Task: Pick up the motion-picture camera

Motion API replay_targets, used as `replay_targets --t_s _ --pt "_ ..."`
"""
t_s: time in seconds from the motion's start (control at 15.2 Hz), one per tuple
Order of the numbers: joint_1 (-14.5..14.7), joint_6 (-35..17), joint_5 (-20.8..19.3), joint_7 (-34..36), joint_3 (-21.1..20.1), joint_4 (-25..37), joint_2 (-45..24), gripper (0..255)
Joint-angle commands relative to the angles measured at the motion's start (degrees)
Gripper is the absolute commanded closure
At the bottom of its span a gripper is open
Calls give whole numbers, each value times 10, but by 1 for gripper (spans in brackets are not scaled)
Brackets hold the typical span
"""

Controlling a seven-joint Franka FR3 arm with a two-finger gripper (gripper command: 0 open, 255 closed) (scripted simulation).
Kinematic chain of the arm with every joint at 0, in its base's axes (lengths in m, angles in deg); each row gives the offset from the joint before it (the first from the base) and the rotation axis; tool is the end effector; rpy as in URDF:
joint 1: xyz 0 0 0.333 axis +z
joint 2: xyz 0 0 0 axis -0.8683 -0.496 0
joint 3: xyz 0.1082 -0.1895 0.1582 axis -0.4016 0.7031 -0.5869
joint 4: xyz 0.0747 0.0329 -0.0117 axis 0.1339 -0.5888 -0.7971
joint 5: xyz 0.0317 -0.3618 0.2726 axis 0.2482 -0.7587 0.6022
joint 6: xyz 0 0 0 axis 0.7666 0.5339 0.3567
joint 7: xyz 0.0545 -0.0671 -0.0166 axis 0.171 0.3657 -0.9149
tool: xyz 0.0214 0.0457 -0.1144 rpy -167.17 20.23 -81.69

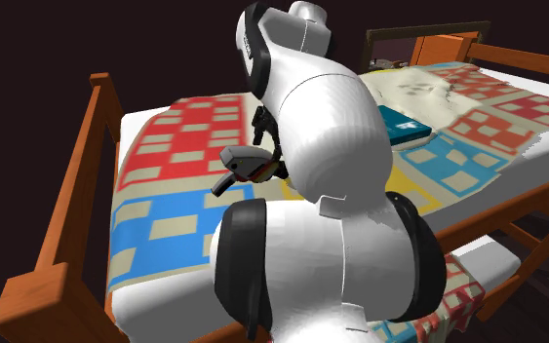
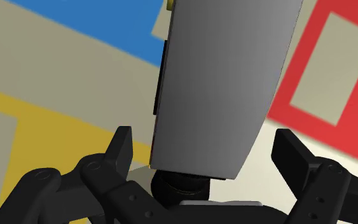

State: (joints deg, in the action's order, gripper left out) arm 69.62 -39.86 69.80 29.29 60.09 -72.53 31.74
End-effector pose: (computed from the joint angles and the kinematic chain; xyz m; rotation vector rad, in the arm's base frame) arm 0.6074 0.3144 0.5508 -2.8697 0.7863 0.4208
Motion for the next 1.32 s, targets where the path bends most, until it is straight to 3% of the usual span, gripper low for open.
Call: replay_targets --t_s 0.0,0.26,0.33,0.92,1.25 --pt "-2 -18 2 -5 0 -25 7 0" --pt "-5 -42 4 -11 1 -59 16 0" --pt "-6 -43 4 -12 1 -60 16 255" --pt "-5 -42 4 -11 1 -59 16 255" --pt "1 5 -1 2 0 10 -4 255"
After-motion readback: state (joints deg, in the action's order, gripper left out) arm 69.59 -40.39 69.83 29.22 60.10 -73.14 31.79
